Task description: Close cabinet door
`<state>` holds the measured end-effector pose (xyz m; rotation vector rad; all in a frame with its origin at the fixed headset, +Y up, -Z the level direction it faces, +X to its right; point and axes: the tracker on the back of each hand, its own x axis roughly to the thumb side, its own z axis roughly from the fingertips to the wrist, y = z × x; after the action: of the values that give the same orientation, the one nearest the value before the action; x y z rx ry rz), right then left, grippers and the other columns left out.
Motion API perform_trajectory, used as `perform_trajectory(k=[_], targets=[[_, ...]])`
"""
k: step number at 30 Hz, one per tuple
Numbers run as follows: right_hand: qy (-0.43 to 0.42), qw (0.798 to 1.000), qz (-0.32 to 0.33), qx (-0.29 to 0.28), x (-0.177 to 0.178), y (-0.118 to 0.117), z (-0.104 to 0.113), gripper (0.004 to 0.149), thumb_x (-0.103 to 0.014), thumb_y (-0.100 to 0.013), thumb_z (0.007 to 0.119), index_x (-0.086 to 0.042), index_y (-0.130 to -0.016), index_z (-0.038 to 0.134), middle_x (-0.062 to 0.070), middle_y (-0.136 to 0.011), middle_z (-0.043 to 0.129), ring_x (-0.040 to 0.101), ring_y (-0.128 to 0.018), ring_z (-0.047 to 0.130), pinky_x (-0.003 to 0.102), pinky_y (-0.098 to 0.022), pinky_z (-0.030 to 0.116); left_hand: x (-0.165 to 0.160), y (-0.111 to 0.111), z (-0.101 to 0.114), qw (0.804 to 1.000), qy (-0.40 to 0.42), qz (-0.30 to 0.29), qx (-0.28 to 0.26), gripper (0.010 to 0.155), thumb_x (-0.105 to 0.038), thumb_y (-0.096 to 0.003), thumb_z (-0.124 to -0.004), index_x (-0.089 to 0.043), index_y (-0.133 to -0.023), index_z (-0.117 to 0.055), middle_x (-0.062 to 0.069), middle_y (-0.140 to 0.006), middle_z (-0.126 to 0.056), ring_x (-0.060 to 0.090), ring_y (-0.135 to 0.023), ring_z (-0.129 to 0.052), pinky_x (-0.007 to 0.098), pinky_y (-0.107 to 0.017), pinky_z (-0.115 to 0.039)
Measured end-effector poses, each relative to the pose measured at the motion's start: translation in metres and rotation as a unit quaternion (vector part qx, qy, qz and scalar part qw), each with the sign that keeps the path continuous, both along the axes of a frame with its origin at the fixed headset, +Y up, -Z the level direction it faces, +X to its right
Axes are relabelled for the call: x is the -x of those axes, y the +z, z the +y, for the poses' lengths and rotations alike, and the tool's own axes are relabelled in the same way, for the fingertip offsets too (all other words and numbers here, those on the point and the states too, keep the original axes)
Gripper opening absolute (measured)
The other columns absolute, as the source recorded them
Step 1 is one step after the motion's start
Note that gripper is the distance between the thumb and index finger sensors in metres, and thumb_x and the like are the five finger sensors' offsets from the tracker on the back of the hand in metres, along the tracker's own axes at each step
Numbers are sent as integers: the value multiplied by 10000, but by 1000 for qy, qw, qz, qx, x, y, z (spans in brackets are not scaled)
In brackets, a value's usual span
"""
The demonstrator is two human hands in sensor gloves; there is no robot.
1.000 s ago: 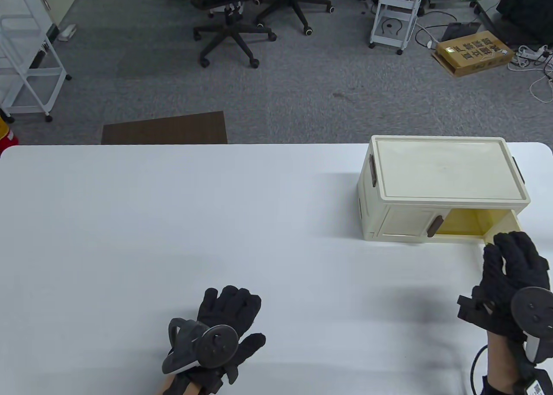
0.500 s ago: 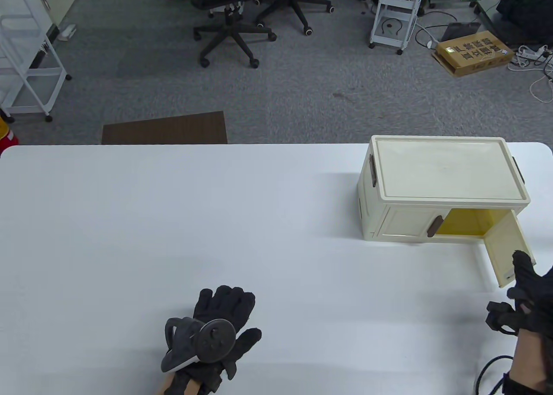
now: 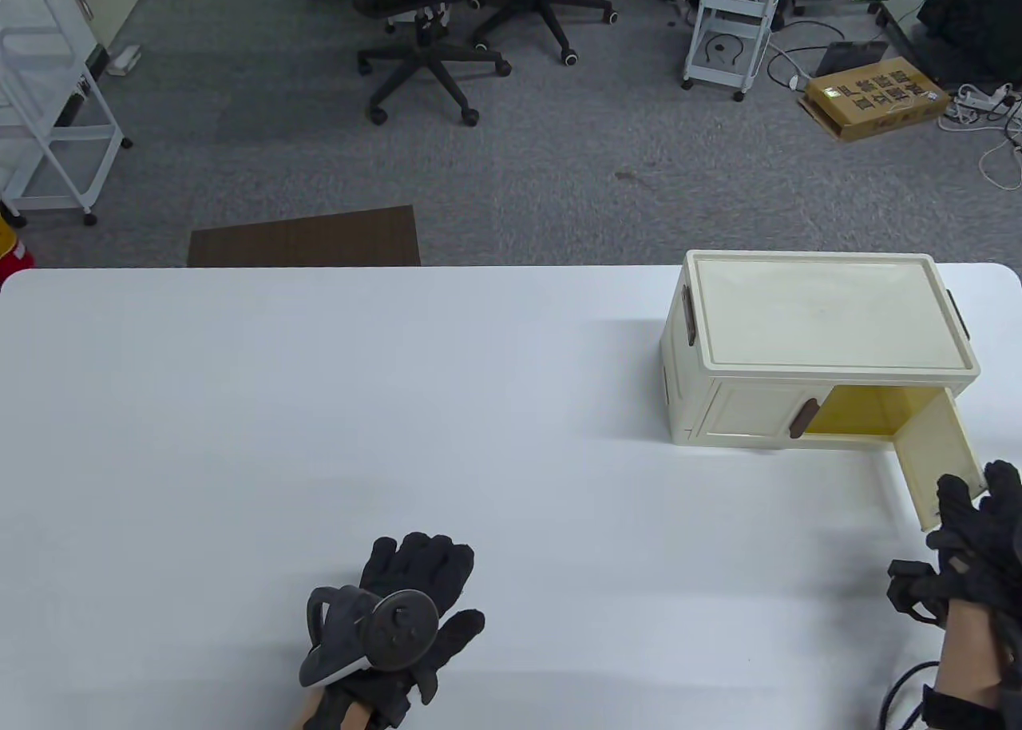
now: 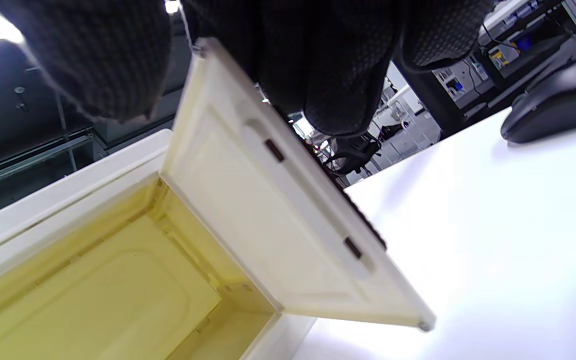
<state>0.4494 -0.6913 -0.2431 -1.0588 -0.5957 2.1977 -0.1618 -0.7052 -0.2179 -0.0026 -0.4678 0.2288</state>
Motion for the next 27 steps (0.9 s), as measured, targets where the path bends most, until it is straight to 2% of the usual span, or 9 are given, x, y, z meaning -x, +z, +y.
perform_trajectory(k=[7,17,27], targets=[[-2,1000,8,11,1,-4,-6,576,-475,-335,841,-270,-866,756,-11,-915,805,238,-751,933,535,-667,650,0,0,0,1000,1,0,0,795,-656,-389,-656,-200,-1040,-659,91,-1085,-695,406,-1037,-692,626,-744,-482],[5,999,41,17,10,-10,-8,586,-488,-332,836,-266,-869,755,-11,-914,806,240,-749,933,534,-668,650,0,0,0,1000,-1,3,6,795,-655,-388,-657,-200,-1040,-660,91,-1084,-697,408,-1036,-694,625,-744,-484],[0,994,106,31,17,-24,-16,620,-523,-326,806,-276,-890,733,-27,-939,785,237,-788,909,534,-697,623,0,-1,-1,1000,-5,1,11,795,-655,-389,-657,-197,-1039,-662,90,-1082,-701,409,-1033,-697,625,-742,-486]])
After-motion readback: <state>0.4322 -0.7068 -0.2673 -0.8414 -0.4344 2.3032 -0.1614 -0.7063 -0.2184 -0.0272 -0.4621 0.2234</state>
